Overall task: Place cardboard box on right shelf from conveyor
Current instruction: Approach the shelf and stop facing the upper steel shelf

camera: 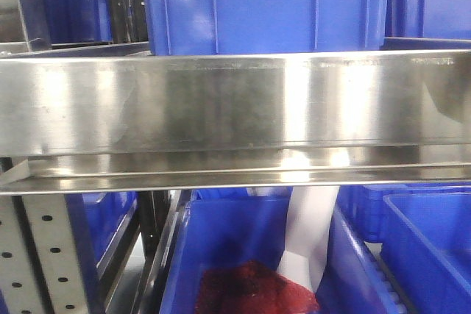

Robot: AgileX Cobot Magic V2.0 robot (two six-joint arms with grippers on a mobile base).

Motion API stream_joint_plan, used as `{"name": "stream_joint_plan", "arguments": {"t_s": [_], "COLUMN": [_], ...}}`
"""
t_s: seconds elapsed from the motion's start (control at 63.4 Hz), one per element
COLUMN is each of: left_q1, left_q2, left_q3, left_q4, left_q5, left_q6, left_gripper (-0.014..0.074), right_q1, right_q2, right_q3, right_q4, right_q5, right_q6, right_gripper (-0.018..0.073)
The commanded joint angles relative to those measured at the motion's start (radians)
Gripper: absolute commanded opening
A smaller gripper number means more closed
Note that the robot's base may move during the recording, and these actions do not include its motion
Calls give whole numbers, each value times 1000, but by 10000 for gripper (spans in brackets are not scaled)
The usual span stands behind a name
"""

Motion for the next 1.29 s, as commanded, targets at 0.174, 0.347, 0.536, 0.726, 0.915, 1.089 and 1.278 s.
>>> {"name": "stream_joint_plan", "arguments": {"t_s": [0.174,0.347,0.536,0.726,0.915,1.089,1.278], "left_q1": [-2,-2,-2,-2,-2,-2,-2], "left_q2": [-12,-12,-12,-12,-12,-12,-12], "left_q3": [-3,-3,-3,-3,-3,-3,-3], "left_q4": [-5,-5,-5,-5,-5,-5,-5], "left_q5": [-80,-80,-80,-80,-80,-80,-80], "left_q6": [-5,-5,-5,-5,-5,-5,-5], "left_gripper": [-119,-119,-119,-119,-119,-119,-119], "right_q1": [-2,-2,-2,-2,-2,-2,91], "right_q2": [13,13,13,33,178,381,599], "right_q3": [-28,-28,-28,-29,-108,-263,-421], "right_q4": [-18,-18,-17,-23,-23,-22,-22], "right_q5": [-95,-95,-118,-173,-269,-281,-281], "right_q6": [-10,-10,-10,-29,-338,-673,-977], "right_gripper": [217,217,217,217,217,217,217]}}
